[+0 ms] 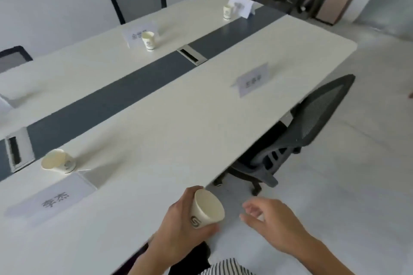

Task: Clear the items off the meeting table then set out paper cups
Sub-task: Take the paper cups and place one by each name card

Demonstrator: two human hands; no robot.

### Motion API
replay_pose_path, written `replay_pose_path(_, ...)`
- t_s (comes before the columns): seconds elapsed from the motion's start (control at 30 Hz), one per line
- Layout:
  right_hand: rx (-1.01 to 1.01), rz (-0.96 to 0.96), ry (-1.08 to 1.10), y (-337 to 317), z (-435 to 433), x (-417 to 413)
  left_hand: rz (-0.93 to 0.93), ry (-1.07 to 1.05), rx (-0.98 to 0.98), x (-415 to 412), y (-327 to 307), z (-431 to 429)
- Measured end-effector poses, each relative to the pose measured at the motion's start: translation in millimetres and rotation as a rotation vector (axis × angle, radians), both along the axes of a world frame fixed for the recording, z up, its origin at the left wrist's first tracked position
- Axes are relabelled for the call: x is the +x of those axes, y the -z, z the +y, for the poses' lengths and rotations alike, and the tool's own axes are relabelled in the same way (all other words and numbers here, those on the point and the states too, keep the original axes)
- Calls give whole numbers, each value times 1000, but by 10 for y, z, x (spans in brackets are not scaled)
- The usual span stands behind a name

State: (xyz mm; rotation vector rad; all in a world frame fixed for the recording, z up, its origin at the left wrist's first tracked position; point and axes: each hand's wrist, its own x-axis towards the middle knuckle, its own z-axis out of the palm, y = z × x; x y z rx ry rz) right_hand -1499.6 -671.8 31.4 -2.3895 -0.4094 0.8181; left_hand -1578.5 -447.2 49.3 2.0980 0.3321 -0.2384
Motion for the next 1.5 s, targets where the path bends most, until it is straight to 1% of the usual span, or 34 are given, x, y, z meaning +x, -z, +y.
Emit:
replay_pose_path(0.13, 8, 25, 226, -86, -894, -223, -3, 235, -36, 251, -63, -828)
replay_pose_path(0.27, 64, 9, 434, -230, -1554, -90, 3, 437, -80, 730, -130, -1500)
replay_pose_path(0.43, 217, -17, 639, -375, -2213, 353, 40, 648, -117, 1507, -75, -2385)
replay_pose_path(0.57, 223, -43, 776, -455, -2846, 811, 16, 799, -78, 2160, -106, -3169)
replay_pose_path(0.7, 267, -69, 911, -591, -3511, 1230, 0, 926, -101, 2789, -301, -3906)
replay_pose_path(0.9, 442, -11, 1087, -595, -4413, 1719, 22, 1075, -90, 3540, -446, -4884)
replay_pose_path(1.03, 477, -42, 1152, -505, -5273, 2242, -8, 1038, -2, 4116, -291, -5525)
replay_pose_path(1.13, 445, -67, 1146, -529, -5955, 2738, -16, 941, 82, 4532, -206, -5969)
replay_pose_path(1.23, 415, -91, 1125, -634, -6469, 3252, -6, 857, 136, 4897, -297, -6287)
replay_pose_path(1.3, 402, -98, 1082, -684, -6694, 3620, 1, 796, 144, 5098, -346, -6369)
replay_pose_path(1.4, 354, -92, 957, -653, -6819, 4204, 36, 665, 139, 5319, -333, -6266)
replay_pose_path(1.5, 324, -86, 830, -577, -6715, 4778, 152, 587, 128, 5500, -244, -6007)
